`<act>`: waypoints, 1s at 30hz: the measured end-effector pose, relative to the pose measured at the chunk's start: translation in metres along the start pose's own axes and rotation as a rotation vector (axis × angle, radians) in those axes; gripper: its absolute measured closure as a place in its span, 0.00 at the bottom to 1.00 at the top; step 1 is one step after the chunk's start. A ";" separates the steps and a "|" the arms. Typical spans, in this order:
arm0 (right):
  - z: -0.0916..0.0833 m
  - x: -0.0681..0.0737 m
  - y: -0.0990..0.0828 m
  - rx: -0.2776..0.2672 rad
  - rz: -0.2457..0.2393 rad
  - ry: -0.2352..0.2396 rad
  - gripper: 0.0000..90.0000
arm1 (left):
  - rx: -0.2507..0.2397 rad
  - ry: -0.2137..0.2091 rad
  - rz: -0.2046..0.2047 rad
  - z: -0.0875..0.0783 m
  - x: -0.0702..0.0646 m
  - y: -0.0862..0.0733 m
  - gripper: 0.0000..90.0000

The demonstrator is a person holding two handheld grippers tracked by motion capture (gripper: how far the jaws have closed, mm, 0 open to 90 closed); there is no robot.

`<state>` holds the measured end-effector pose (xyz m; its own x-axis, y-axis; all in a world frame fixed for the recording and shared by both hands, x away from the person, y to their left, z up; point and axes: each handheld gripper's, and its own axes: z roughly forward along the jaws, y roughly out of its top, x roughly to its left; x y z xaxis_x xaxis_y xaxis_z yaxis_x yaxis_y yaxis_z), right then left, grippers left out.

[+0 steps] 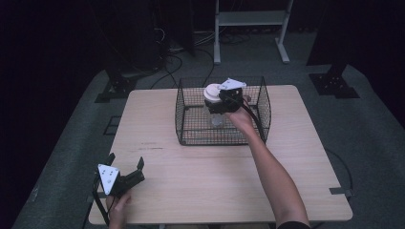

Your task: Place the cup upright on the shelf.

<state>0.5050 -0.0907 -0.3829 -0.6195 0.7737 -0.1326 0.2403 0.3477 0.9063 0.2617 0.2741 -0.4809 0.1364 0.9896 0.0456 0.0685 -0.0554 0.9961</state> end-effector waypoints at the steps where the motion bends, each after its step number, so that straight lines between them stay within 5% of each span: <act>1: 0.000 -0.001 0.000 0.000 0.002 0.001 0.04 | -0.001 -0.001 0.000 0.000 0.000 0.000 0.00; 21: -0.003 -0.004 -0.001 -0.002 0.010 -0.001 0.03 | -0.004 -0.007 -0.002 0.000 0.000 0.000 0.00; 30: -0.009 -0.005 0.005 -0.049 0.026 -0.004 0.02 | -0.005 -0.008 0.001 0.000 0.000 0.000 0.00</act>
<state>0.5022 -0.0980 -0.3741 -0.6108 0.7841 -0.1106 0.2192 0.3016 0.9279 0.2615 0.2742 -0.4811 0.1441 0.9885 0.0461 0.0635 -0.0557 0.9964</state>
